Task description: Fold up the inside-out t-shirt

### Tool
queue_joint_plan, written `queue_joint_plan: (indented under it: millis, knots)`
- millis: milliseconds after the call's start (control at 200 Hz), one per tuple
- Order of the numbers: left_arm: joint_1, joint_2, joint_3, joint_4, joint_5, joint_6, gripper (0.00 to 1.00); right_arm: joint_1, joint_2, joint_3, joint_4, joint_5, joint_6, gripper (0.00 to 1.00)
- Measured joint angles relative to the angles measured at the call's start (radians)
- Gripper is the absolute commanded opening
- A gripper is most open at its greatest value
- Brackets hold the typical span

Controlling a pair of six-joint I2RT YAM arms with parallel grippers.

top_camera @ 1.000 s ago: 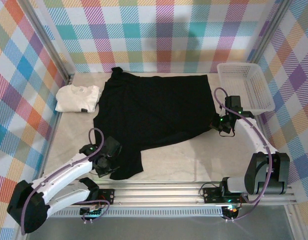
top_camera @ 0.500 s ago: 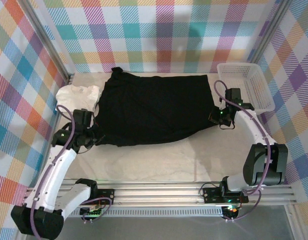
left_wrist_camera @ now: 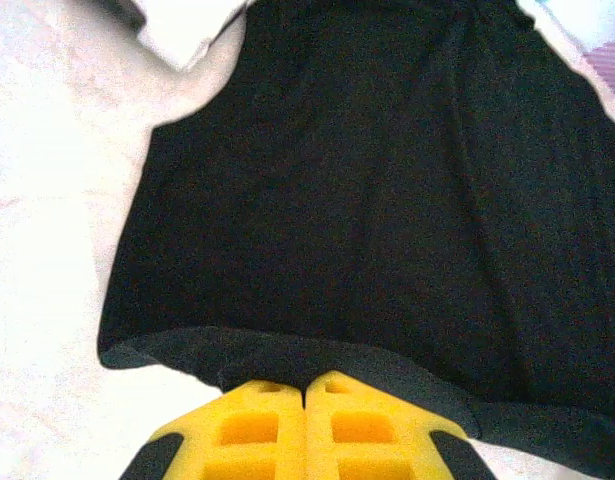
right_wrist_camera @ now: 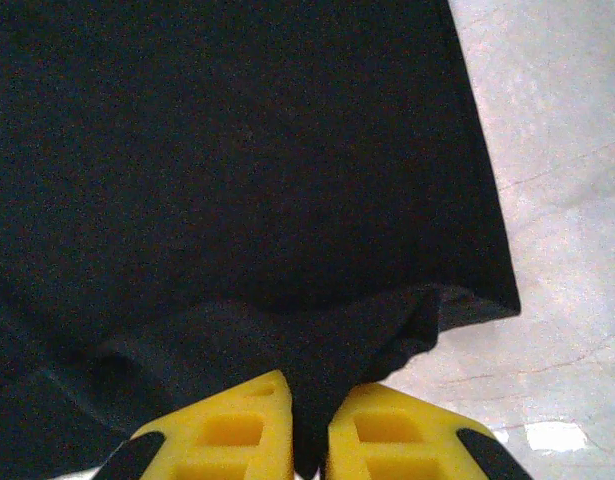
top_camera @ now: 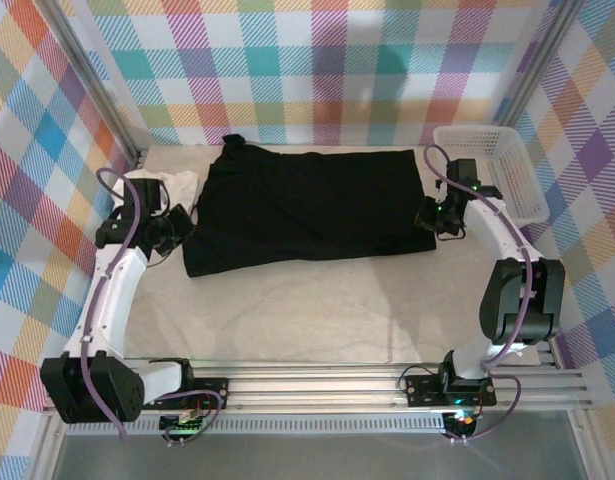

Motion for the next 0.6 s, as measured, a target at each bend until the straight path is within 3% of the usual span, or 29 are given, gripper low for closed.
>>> queue_joint_plan:
  millis: [600]
  knots:
    - [0.0, 0.301, 0.136, 0.122, 0.019, 0.0, 0.0, 0.0, 0.221, 0.191, -0.003, 0.032, -0.007, 0.13]
